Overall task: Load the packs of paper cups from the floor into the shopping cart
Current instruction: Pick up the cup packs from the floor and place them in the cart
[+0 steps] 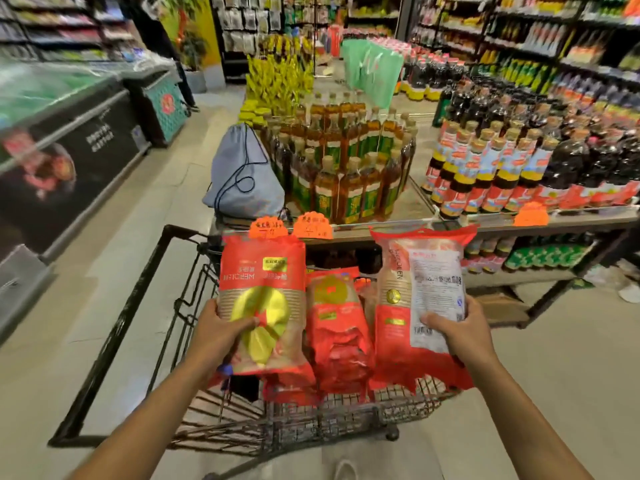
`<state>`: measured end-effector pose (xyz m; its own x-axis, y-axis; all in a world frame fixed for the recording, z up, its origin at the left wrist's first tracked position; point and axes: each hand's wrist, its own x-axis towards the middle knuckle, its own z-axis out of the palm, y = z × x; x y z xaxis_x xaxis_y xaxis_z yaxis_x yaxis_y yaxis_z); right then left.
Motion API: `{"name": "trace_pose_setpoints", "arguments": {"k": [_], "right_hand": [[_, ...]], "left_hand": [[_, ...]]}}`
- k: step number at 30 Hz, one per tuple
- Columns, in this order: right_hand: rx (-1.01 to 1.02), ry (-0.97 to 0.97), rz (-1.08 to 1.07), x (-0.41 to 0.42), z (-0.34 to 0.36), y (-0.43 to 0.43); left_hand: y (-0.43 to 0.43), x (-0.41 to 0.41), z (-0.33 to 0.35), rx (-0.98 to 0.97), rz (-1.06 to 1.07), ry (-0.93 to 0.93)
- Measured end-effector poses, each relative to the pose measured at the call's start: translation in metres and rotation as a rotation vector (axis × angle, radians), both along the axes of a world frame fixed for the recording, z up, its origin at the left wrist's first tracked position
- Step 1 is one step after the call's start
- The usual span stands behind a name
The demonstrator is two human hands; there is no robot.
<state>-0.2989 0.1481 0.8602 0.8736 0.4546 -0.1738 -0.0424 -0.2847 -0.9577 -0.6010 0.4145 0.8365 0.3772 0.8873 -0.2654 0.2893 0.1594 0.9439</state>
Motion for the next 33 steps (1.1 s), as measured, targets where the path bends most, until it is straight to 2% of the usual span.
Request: {"name": "trace_pose_setpoints", "arguments": {"k": [3, 7, 14, 17, 19, 23, 26, 30, 33], "right_hand": [[-0.123, 0.073, 0.037, 0.061, -0.035, 0.044], [-0.298, 0.077, 0.117, 0.121, -0.088, 0.09], [-0.494, 0.115, 0.214, 0.149, -0.134, 0.121], [-0.521, 0.169, 0.197, 0.148, -0.138, 0.127], [-0.508, 0.142, 0.172, 0.147, -0.139, 0.131], [-0.621, -0.063, 0.167, 0.137, -0.141, 0.138], [-0.751, -0.237, 0.182, 0.124, -0.115, 0.151], [-0.676, -0.389, 0.269, 0.099, -0.053, 0.167], [-0.612, -0.58, 0.313, 0.074, 0.0, 0.172]], "left_hand": [[0.048, 0.028, -0.029, -0.121, 0.08, 0.07], [0.092, 0.054, -0.063, -0.249, 0.082, 0.17], [0.141, 0.063, -0.134, -0.312, 0.057, 0.348], [0.141, 0.068, -0.136, -0.291, 0.077, 0.409], [0.142, 0.07, -0.137, -0.209, 0.054, 0.443], [0.148, 0.072, -0.142, 0.047, -0.05, 0.614], [0.136, 0.095, -0.086, 0.287, -0.199, 0.73], [0.129, 0.132, -0.02, 0.617, -0.376, 0.787], [0.111, 0.16, 0.038, 0.839, -0.476, 0.745]]}}
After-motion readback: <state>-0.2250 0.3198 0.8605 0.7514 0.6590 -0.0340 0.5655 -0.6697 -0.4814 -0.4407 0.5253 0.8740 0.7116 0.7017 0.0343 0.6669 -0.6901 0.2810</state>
